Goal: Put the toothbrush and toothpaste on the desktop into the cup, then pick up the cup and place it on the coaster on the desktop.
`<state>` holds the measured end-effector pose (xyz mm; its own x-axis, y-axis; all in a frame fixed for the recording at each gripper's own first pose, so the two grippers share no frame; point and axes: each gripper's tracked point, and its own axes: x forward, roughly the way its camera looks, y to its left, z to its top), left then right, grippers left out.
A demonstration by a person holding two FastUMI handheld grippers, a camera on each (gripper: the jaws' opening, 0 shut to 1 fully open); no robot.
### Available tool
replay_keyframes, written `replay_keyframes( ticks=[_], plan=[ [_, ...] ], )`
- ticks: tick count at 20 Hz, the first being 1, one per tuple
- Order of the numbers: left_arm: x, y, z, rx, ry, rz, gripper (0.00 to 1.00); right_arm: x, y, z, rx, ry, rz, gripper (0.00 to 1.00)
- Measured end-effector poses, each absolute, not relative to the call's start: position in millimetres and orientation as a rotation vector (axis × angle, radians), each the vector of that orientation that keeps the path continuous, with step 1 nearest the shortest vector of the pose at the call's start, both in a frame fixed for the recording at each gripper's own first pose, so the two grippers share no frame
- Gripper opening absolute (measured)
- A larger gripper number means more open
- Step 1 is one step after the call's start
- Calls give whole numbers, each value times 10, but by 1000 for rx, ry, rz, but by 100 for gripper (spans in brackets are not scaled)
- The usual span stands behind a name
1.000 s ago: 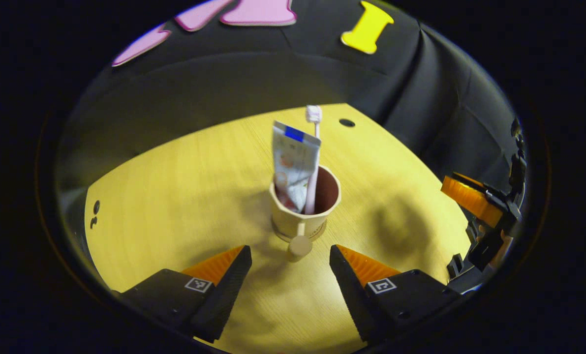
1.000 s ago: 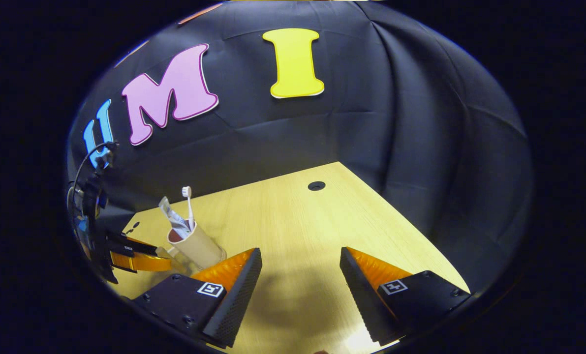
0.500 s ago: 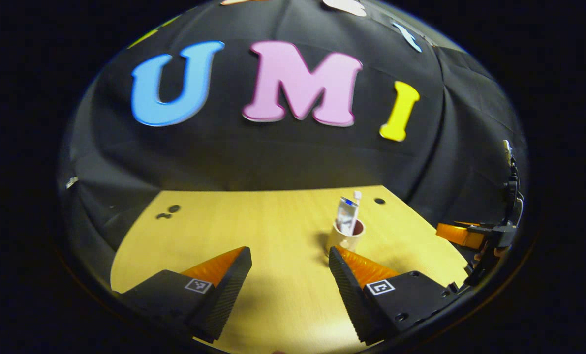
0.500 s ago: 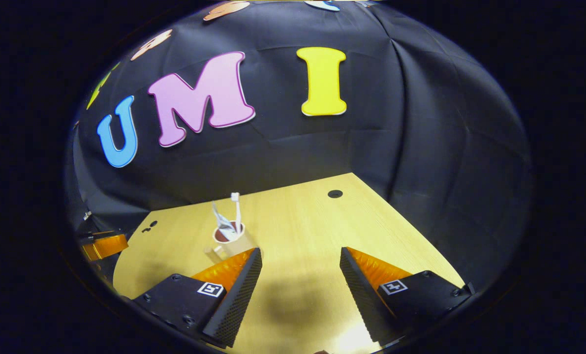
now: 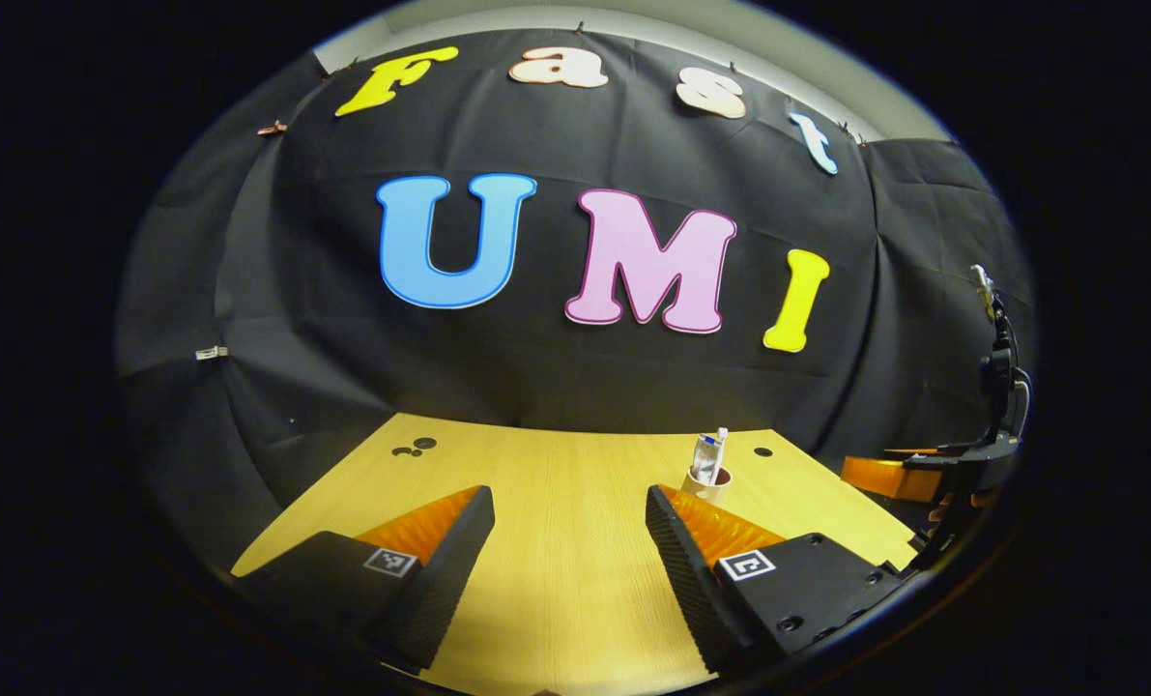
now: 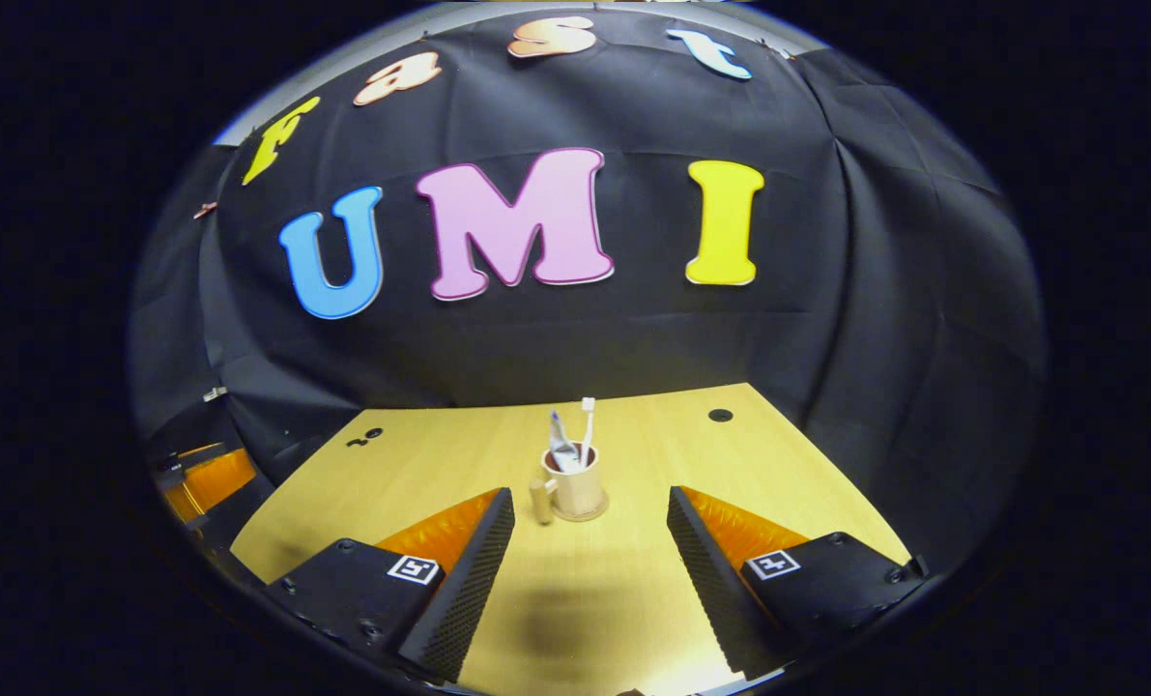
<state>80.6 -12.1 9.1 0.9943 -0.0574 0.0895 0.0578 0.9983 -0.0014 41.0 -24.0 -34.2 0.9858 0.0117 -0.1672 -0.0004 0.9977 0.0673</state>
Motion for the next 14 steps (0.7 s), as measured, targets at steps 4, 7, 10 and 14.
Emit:
replay_keyframes(
  ticks=[4, 7, 10, 14],
  plan=[
    [508, -114, -82, -9, -58, -110, 98, 71, 84, -463, 94, 171, 20, 98],
    [388, -84, -71, 33, -66, -144, 98, -109, 214, -552, 114, 172, 2, 98],
    [332, -80, -65, 54, -80, -157, 98, -214, 272, -580, 100, 171, -1, 98],
    [292, -81, -94, 55, -73, -157, 98, -268, 295, -510, 92, 141, -1, 98]
  ],
)
